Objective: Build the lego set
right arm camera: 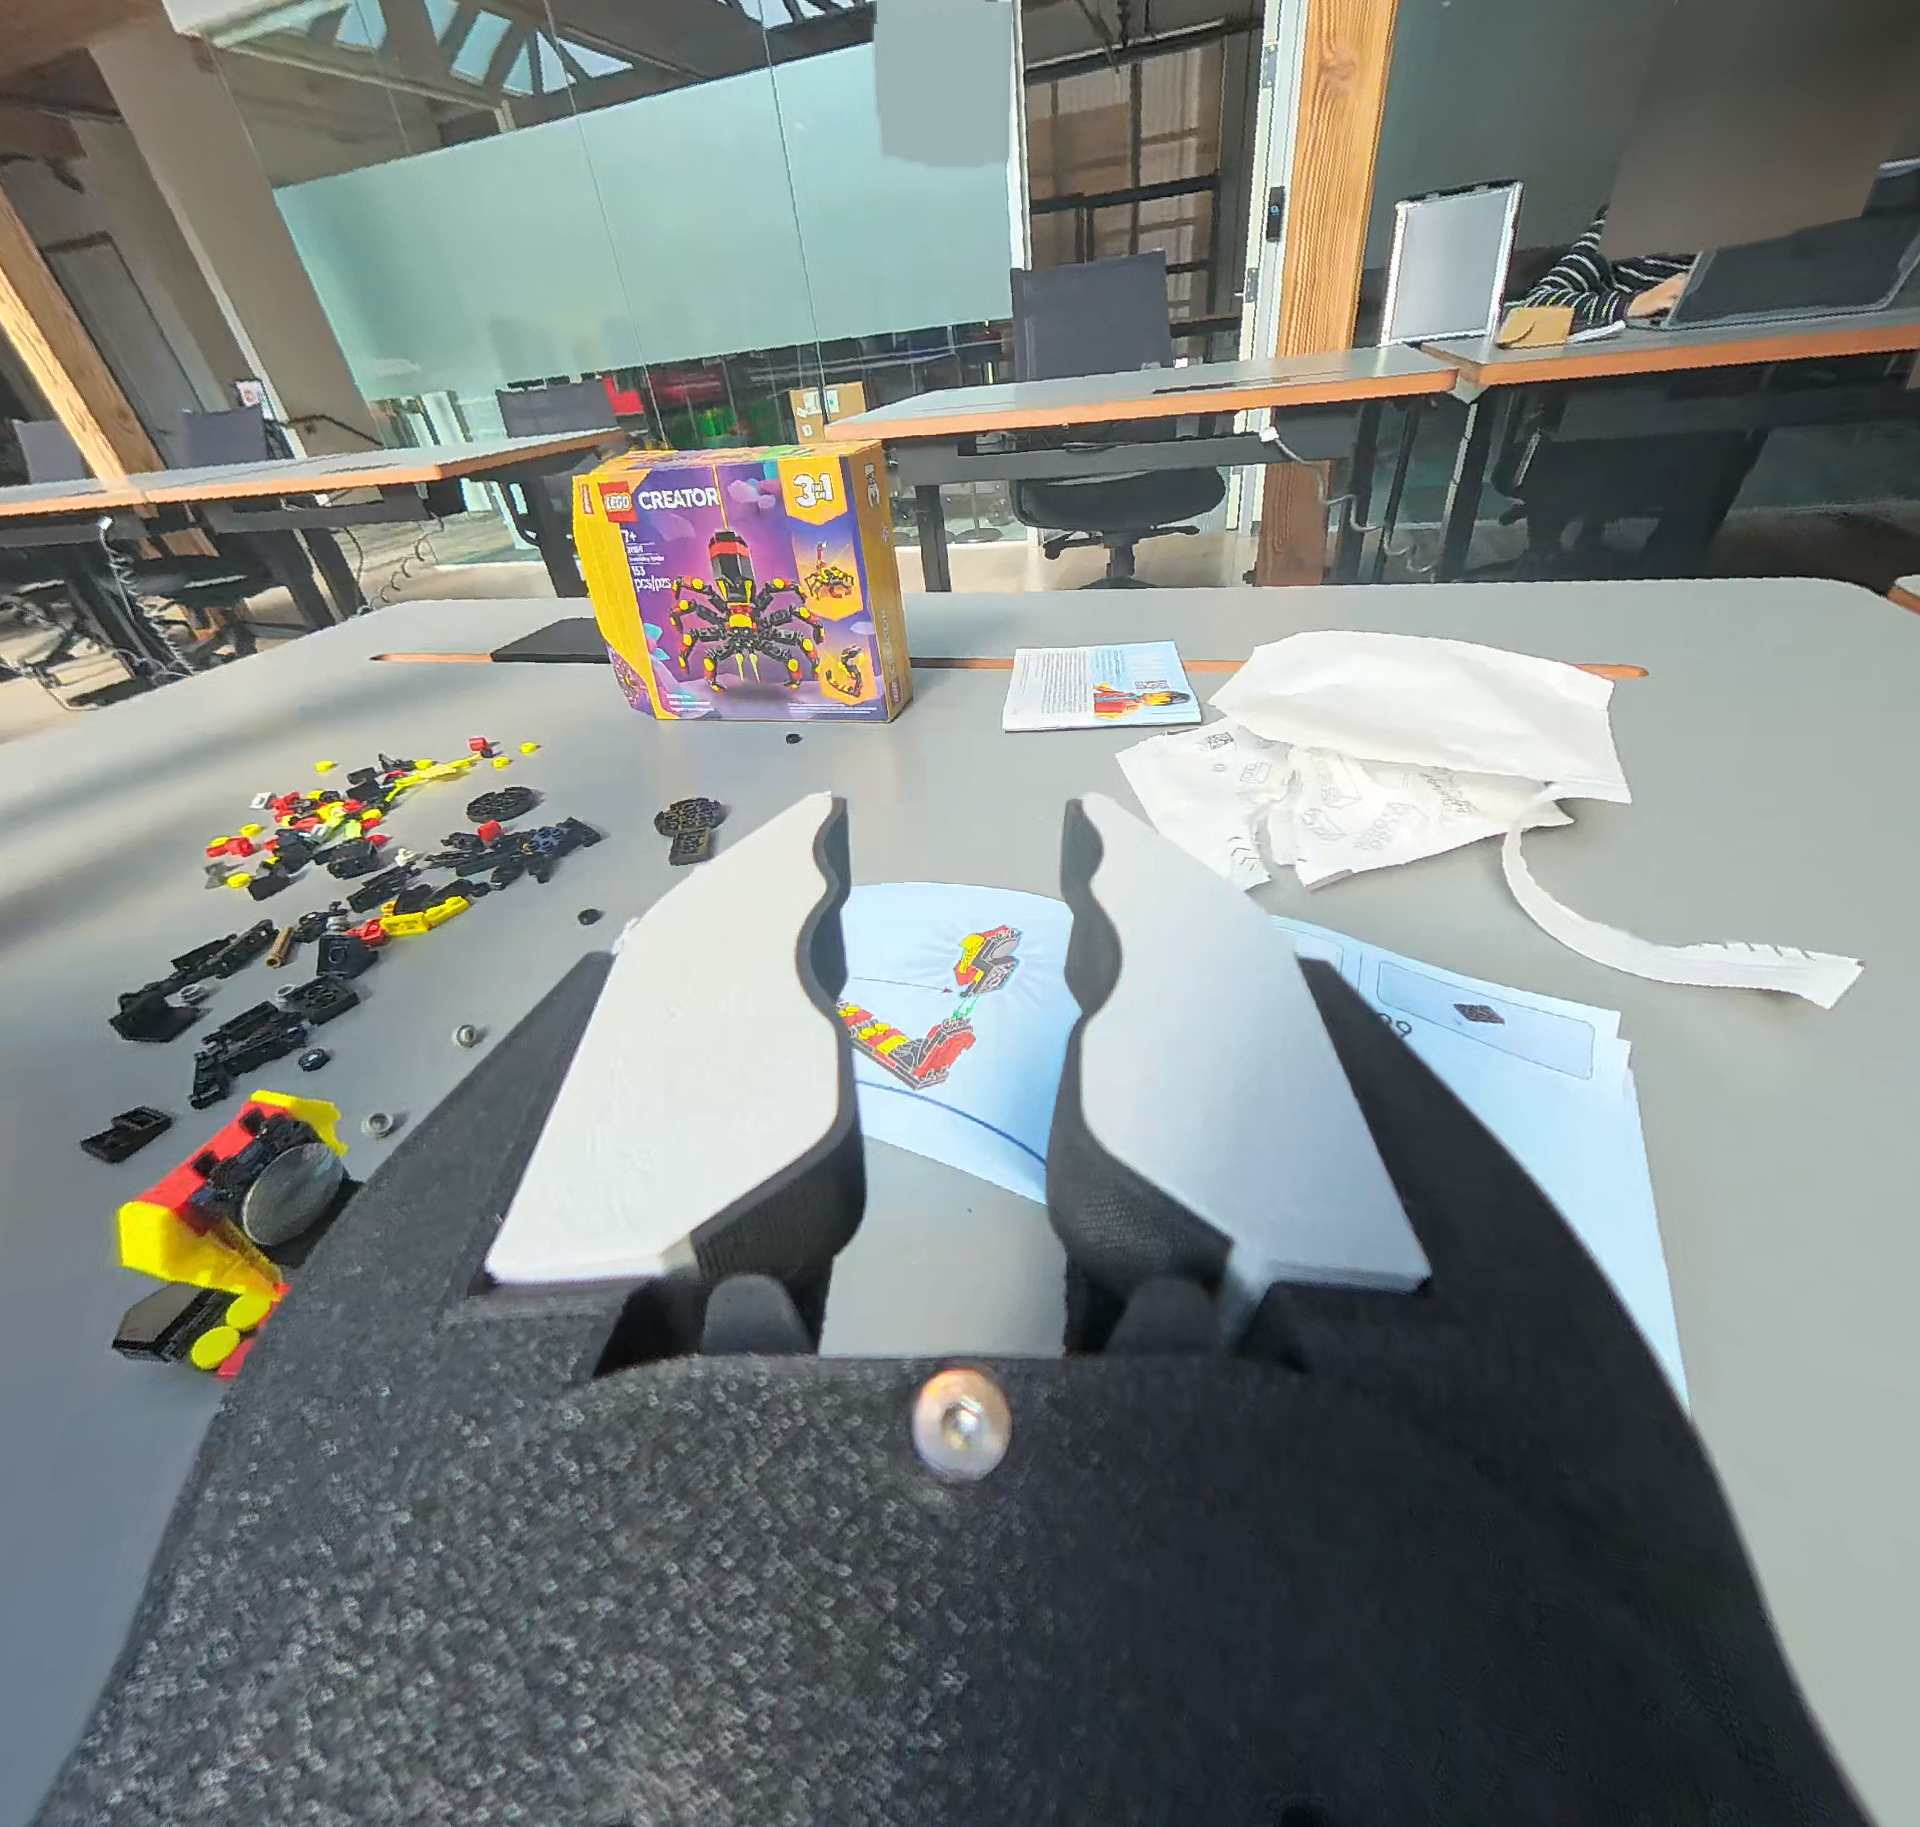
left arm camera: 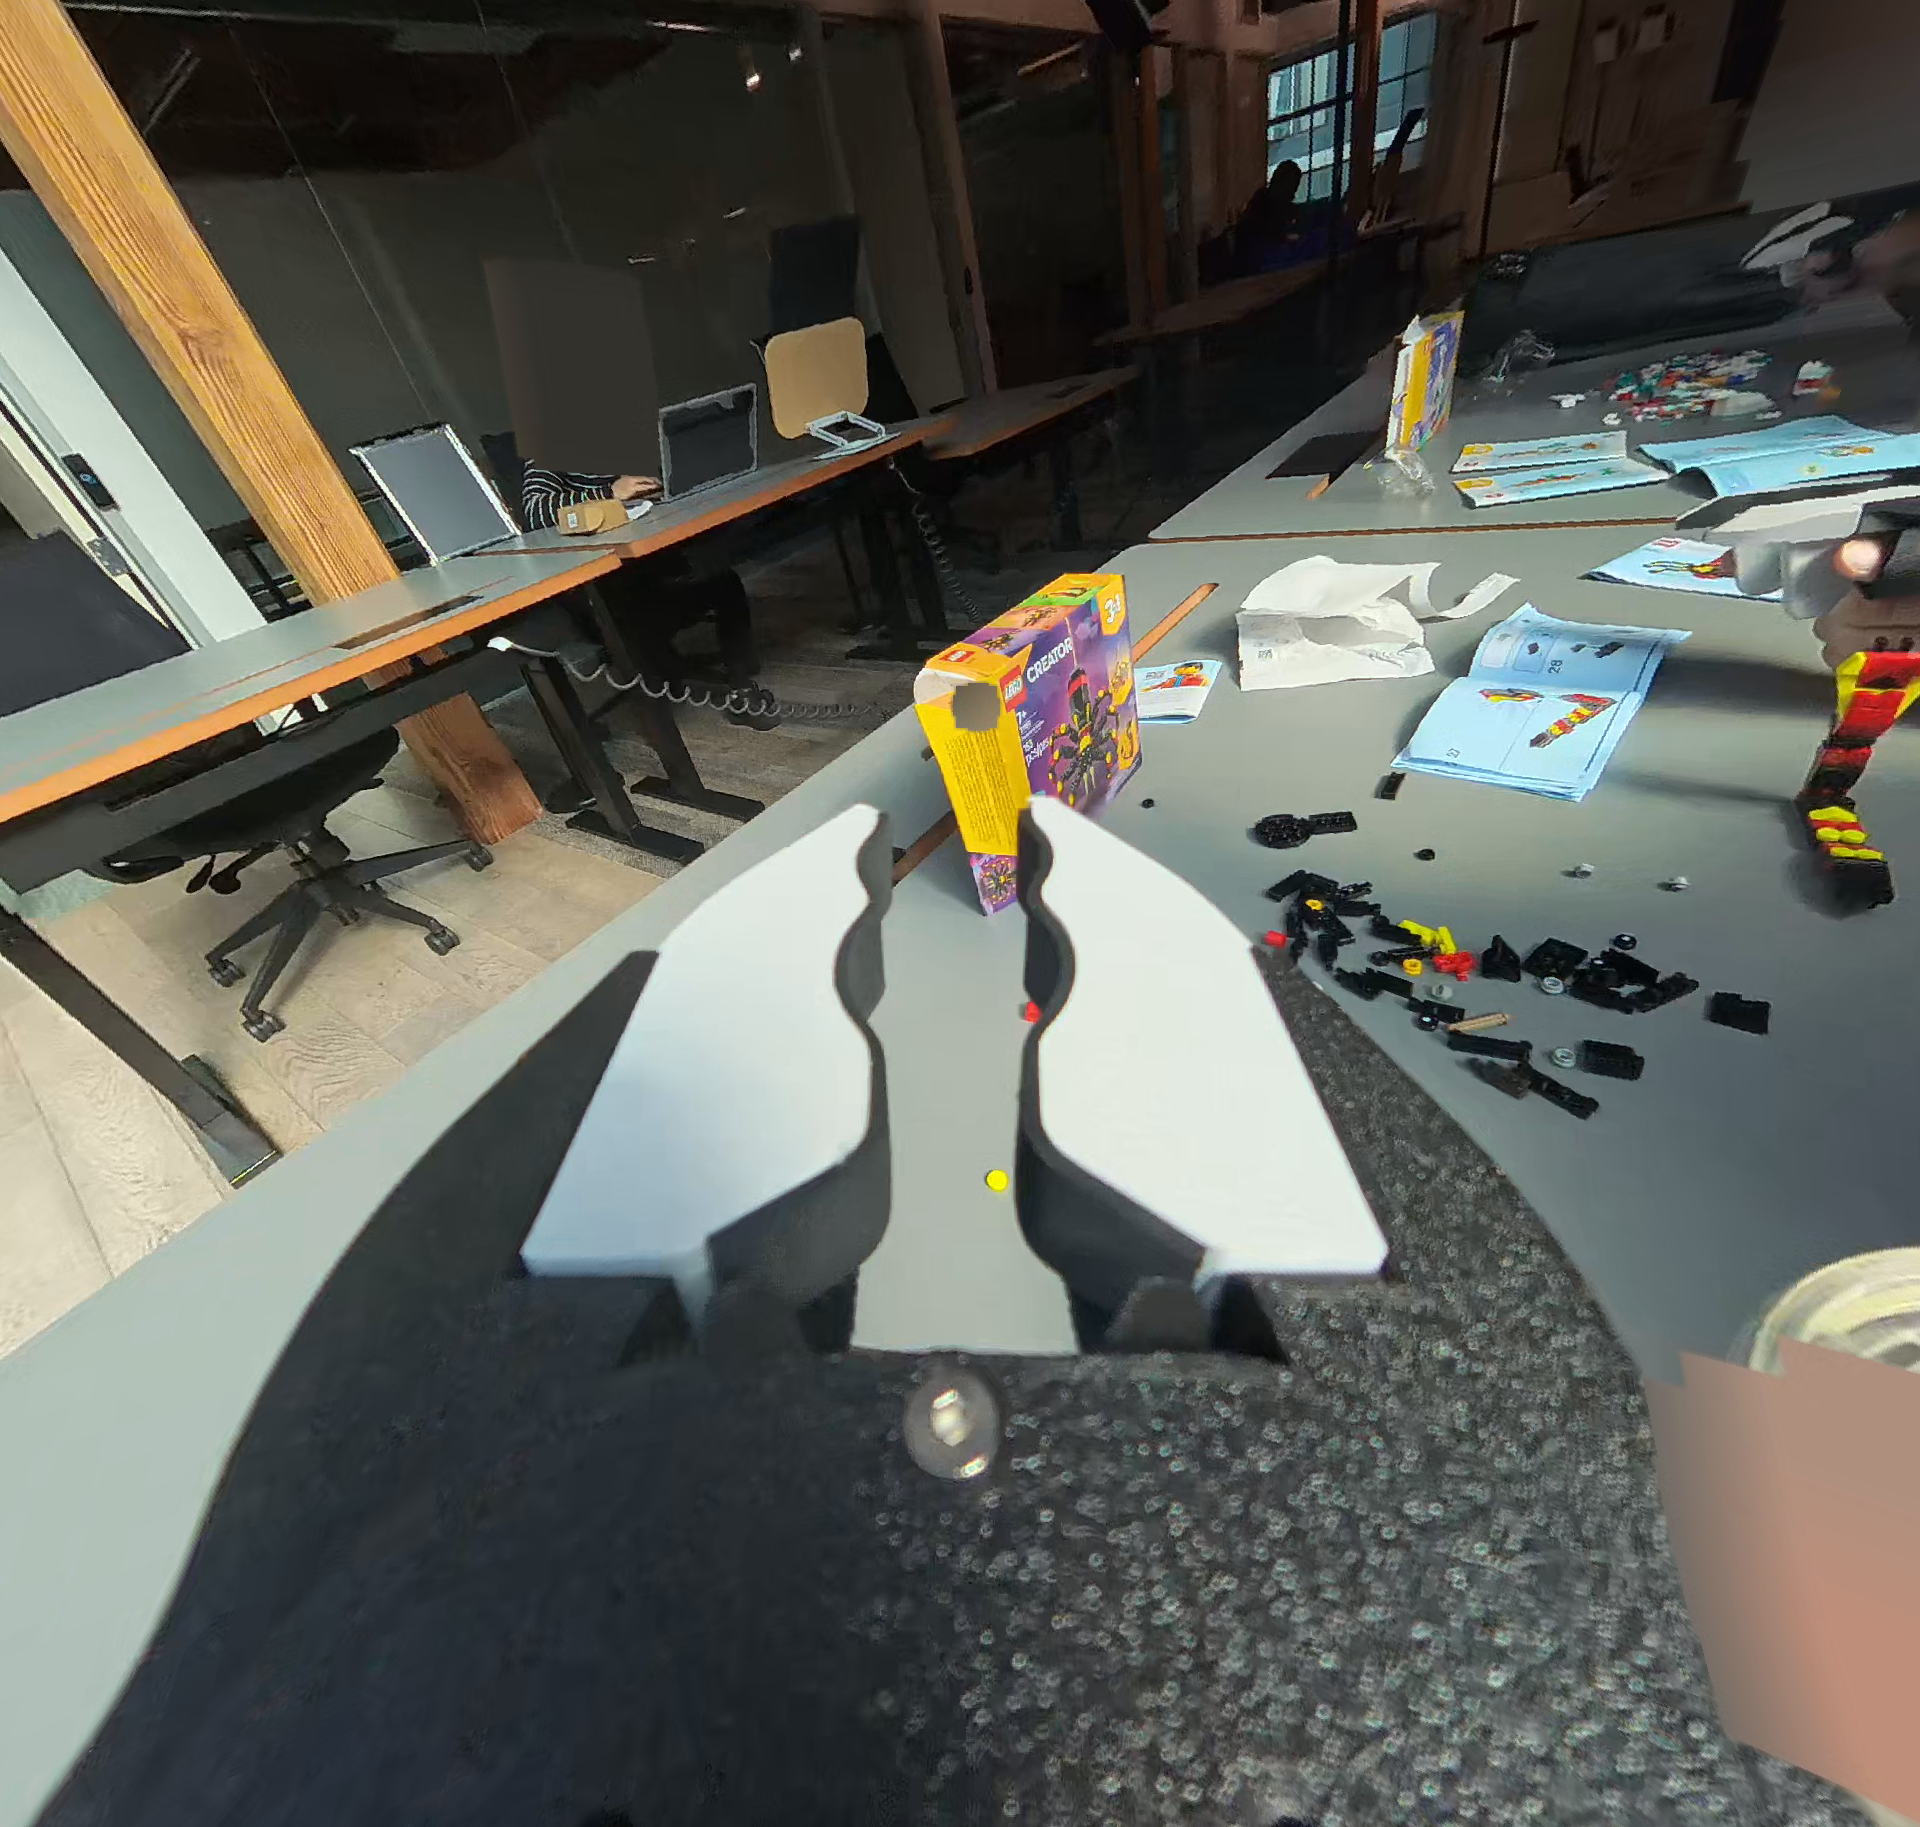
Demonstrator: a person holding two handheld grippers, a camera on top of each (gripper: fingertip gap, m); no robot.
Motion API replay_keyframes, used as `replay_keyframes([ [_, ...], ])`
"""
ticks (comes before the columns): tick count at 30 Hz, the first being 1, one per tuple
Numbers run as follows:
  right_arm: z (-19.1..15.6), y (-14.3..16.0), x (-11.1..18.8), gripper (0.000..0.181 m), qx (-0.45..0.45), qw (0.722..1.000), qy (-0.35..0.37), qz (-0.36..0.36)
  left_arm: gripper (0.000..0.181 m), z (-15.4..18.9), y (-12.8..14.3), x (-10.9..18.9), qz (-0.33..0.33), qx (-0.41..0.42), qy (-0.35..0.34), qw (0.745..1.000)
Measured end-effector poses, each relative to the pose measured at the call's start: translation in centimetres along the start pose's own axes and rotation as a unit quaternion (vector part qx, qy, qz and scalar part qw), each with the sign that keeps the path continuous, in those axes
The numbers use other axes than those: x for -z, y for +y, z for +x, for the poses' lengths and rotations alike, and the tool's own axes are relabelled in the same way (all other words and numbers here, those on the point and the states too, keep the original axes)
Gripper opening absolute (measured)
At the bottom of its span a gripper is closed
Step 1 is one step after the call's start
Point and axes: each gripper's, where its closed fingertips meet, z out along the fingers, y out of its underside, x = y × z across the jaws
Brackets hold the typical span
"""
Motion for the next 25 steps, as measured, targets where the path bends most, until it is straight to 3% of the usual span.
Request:
replay_keyframes([
  [5, 1.7, 0.0, 0.4, 0.035, 0.054, 0.995, 0.079, 0.004, 0.011, -3.2, 6.9, -2.2, 0.0, -0.03, -0.036, 0.999],
  [11, 4.4, -1.0, 1.9, 0.032, 0.11, 0.975, 0.193, 0.032, 0.0, -4.8, 11.1, -3.7, 0.007, -0.135, -0.104, 0.985],
  [15, 5.4, -0.6, 2.4, 0.032, 0.15, 0.958, 0.243, 0.015, 0.002, -4.8, 12.2, -4.2, 0.009, -0.104, -0.1, 0.99],
  [19, 5.2, 0.1, 1.6, 0.032, 0.191, 0.95, 0.245, -0.016, 0.007, -4.8, 11.2, -3.6, 0.043, -0.096, -0.106, 0.989],
  [25, 4.6, 0.5, 0.9, 0.033, 0.215, 0.948, 0.233, -0.031, 0.0, -4.6, 11.0, -3.6, 0.055, -0.111, -0.111, 0.986],
])
